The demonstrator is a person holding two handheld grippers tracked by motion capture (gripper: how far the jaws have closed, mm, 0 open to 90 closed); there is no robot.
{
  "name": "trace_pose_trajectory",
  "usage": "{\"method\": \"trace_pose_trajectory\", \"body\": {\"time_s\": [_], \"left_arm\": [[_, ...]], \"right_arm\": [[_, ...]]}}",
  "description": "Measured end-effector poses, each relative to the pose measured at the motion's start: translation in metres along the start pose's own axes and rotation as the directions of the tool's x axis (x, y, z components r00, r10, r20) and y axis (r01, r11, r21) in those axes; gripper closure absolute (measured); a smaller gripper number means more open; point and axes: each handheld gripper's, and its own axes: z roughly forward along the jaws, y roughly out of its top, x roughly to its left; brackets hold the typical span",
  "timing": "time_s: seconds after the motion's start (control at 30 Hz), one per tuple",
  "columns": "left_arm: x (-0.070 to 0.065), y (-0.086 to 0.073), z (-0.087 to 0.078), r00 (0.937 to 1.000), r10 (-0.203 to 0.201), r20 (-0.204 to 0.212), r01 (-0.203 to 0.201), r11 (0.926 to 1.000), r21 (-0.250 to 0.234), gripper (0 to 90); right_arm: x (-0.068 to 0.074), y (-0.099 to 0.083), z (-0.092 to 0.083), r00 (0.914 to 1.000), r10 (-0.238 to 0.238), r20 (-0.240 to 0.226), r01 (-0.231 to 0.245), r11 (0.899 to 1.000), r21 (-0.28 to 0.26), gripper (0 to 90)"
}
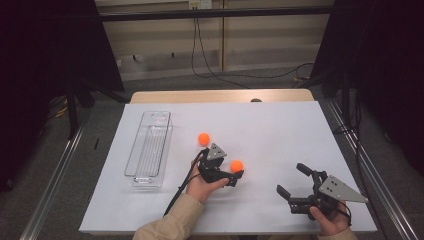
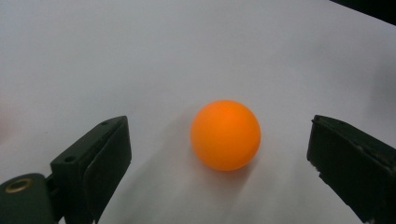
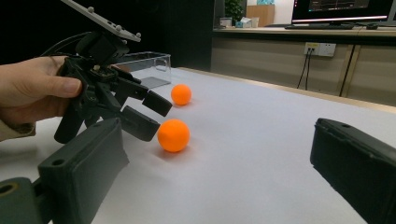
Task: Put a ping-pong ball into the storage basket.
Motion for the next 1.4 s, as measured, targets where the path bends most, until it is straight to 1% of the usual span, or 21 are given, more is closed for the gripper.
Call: {"method": "trace_pose_trajectory", "body": {"time_s": [0.03, 0.2, 0.33, 0.5, 0.63, 0.8, 0.83, 0.9, 1.03, 1.07, 1.23, 1.3, 1.4], "left_arm": [[0.0, 0.0, 0.0, 1.0, 0.006, -0.003, -0.006, 1.0, 0.004, 6.5], [0.0, 0.001, 0.002, 0.9999, 0.007, -0.011, -0.007, 0.9999, 0.012, 7.4], [0.0, 0.002, 0.004, 0.9999, 0.008, -0.006, -0.008, 0.9997, 0.023, 8.4], [-0.001, 0.003, 0.007, 1.0, 0.007, -0.004, -0.007, 0.9997, 0.025, 10.2], [-0.001, 0.003, 0.008, 0.9998, 0.012, -0.018, -0.011, 0.9992, 0.039, 11.6], [0.0, 0.003, 0.007, 0.9996, 0.012, -0.025, -0.011, 0.9991, 0.041, 15.0], [0.0, 0.003, 0.008, 0.9997, 0.01, -0.024, -0.009, 0.9992, 0.04, 15.5], [0.001, 0.004, 0.008, 0.9996, 0.019, -0.023, -0.018, 0.9989, 0.042, 16.0], [0.0, 0.003, 0.01, 0.9998, 0.013, -0.016, -0.013, 0.999, 0.043, 17.4], [0.0, 0.004, 0.01, 0.9996, 0.021, -0.017, -0.02, 0.9988, 0.044, 17.9], [0.001, 0.004, 0.011, 0.9995, 0.024, -0.02, -0.023, 0.9986, 0.048, 20.2], [0.0, 0.004, 0.012, 0.9998, 0.009, -0.017, -0.008, 0.999, 0.043, 20.8], [0.0, 0.004, 0.012, 0.9998, 0.009, -0.015, -0.009, 0.9988, 0.049, 21.7]], "right_arm": [[0.0, 0.0, 0.0, 1.0, 0.0, 0.0, 0.0, 1.0, 0.0, 2.4], [0.0, 0.0, 0.0, 1.0, 0.0, 0.0, 0.0, 1.0, 0.0, 2.5], [0.0, 0.0, 0.0, 1.0, 0.0, -0.001, 0.0, 1.0, 0.0, 2.5], [0.0, 0.0, 0.0, 1.0, 0.001, -0.001, -0.001, 1.0, -0.001, 2.5], [0.0, 0.0, 0.0, 1.0, 0.0, -0.001, 0.0, 1.0, 0.0, 2.5], [0.0, 0.0, 0.0, 1.0, 0.0, -0.001, 0.0, 1.0, 0.0, 2.5], [0.0, 0.0, 0.0, 1.0, 0.0, -0.001, 0.0, 1.0, 0.001, 2.5], [0.0, 0.0, 0.0, 1.0, 0.0, -0.001, 0.0, 1.0, 0.001, 2.5], [0.0, 0.0, 0.0, 1.0, 0.0, -0.001, 0.0, 1.0, 0.001, 2.5], [0.0, 0.0, 0.0, 1.0, 0.0, -0.002, 0.0, 1.0, 0.0, 2.5], [0.0, 0.0, 0.0, 1.0, 0.0, -0.002, 0.0, 1.0, 0.0, 2.5], [0.0, 0.0, 0.0, 1.0, 0.0, -0.002, 0.0, 1.0, 0.0, 2.5], [0.0, 0.0, 0.0, 1.0, 0.001, -0.003, -0.001, 1.0, -0.001, 2.5]]}}
